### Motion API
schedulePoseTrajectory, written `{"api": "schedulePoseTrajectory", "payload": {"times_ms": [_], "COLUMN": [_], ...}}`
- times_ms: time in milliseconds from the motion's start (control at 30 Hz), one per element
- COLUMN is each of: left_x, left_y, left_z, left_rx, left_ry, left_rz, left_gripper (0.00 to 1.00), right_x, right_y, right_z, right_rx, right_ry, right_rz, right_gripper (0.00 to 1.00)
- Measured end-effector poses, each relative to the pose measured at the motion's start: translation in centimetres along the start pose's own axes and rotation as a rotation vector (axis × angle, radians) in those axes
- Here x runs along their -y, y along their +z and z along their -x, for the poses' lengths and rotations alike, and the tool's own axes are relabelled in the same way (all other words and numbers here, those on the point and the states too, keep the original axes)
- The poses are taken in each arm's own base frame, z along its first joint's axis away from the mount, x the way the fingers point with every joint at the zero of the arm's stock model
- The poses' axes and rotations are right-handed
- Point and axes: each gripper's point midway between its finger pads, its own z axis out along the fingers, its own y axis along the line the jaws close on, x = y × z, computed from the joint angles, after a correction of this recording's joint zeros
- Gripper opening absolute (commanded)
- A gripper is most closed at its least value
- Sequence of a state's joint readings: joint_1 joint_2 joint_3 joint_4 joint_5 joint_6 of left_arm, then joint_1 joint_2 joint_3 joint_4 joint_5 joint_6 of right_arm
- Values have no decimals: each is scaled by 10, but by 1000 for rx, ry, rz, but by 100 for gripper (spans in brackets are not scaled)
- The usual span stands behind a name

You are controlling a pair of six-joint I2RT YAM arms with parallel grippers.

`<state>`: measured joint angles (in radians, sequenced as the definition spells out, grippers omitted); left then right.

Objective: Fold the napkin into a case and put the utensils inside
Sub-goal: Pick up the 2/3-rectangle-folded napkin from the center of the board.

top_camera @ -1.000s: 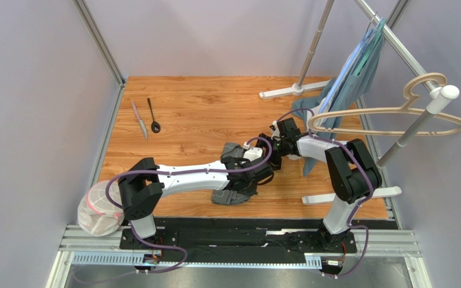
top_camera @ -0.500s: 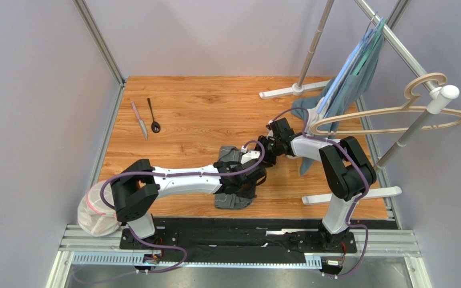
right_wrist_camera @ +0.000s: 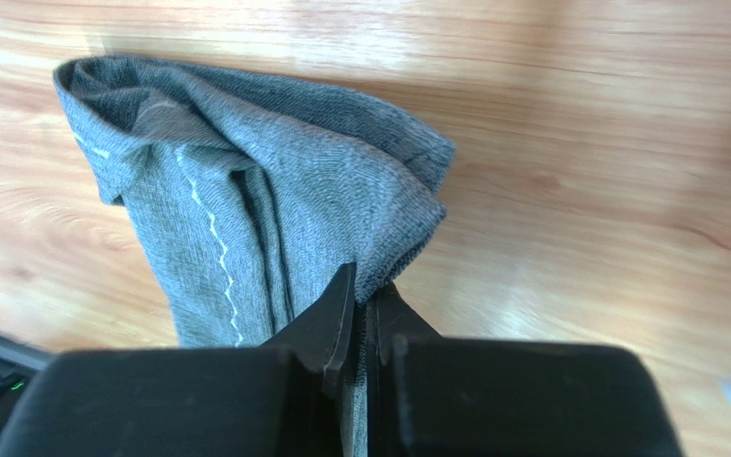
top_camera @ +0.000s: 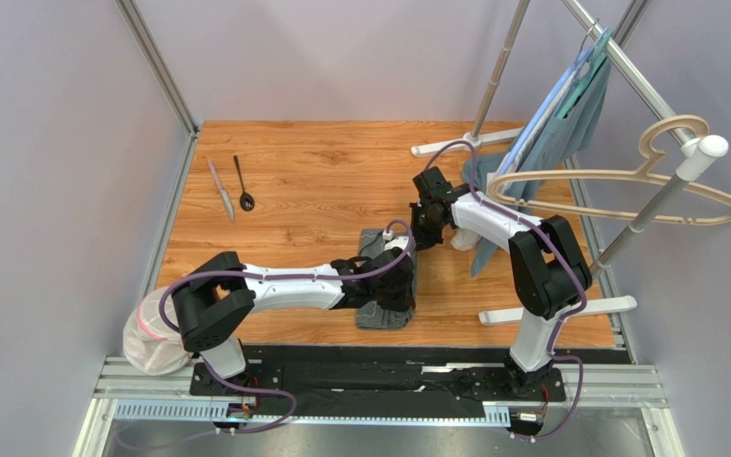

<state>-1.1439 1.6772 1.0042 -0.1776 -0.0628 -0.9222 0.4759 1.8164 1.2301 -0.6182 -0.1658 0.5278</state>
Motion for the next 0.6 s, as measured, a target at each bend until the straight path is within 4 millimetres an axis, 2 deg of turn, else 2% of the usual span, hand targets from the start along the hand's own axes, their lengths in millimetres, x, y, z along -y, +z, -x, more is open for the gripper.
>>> {"api": "schedulePoseTrajectory", "payload": {"times_ms": [100,233,467,600], "left_x": [-3,-11,-17,-31], "left_y": [2,-4,-24,-29], "left_z": [-2,-3,14,22], "left_rx": [14,40,116,132], "left_ry": [-21,-49,-82,-116], "left_rz": [-47,-95,-167,-175], "left_gripper": [2,2,1,1], "right_x": [7,11,14,10], "right_y": [-7,-14,-20,-21], "right_z": [1,0,8,14], "right_rx": [5,-5,-21,-21], "right_ry": [-40,-94,-168,-197], "right_rz": [-88,-191,-349,-394], "right_gripper": [0,0,0,0]}}
